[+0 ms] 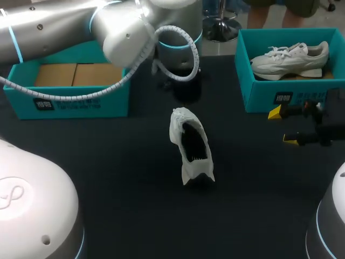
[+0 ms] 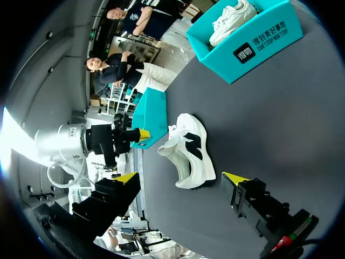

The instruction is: Take the shoe out of the shoebox, open the shoe tongue, remove and reinsert the insole, then place the shoe into the shoebox

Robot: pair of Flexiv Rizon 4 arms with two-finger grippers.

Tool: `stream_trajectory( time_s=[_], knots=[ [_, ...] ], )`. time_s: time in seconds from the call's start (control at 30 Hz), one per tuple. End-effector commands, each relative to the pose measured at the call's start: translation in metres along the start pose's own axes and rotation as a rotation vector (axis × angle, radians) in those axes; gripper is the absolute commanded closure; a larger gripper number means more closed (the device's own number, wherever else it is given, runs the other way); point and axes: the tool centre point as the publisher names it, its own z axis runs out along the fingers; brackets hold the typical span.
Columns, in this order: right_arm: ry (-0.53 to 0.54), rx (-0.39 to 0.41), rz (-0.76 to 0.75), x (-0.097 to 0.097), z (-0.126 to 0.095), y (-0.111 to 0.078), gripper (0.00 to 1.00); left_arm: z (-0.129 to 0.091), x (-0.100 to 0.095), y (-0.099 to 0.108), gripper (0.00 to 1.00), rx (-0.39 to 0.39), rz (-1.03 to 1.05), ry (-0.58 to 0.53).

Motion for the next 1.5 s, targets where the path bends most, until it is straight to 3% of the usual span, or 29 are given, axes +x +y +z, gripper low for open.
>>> stream_trajectory(
  time_s=[0.03,0.63,0.97,1.2,1.5],
  knots=[
    [-0.004,-0.001,0.001,0.0,0.0,-0.001,0.0,0.013,-0.003,0.005,1.0,0.107,0.011,0.028],
    [-0.004,-0.001,0.001,0.0,0.0,-0.001,0.0,0.055,0.005,-0.037,1.0,0.123,0.046,0.075],
    [-0.004,-0.001,0.001,0.0,0.0,-0.001,0.0,0.048,0.008,-0.045,1.0,0.101,0.059,0.072],
    [-0.004,-0.001,0.001,0.0,0.0,-0.001,0.0,0.041,-0.004,-0.034,1.0,0.072,0.058,0.041],
    [-0.004,-0.001,0.001,0.0,0.0,-0.001,0.0,0.05,-0.028,-0.041,1.0,0.074,0.096,0.019]
  ],
)
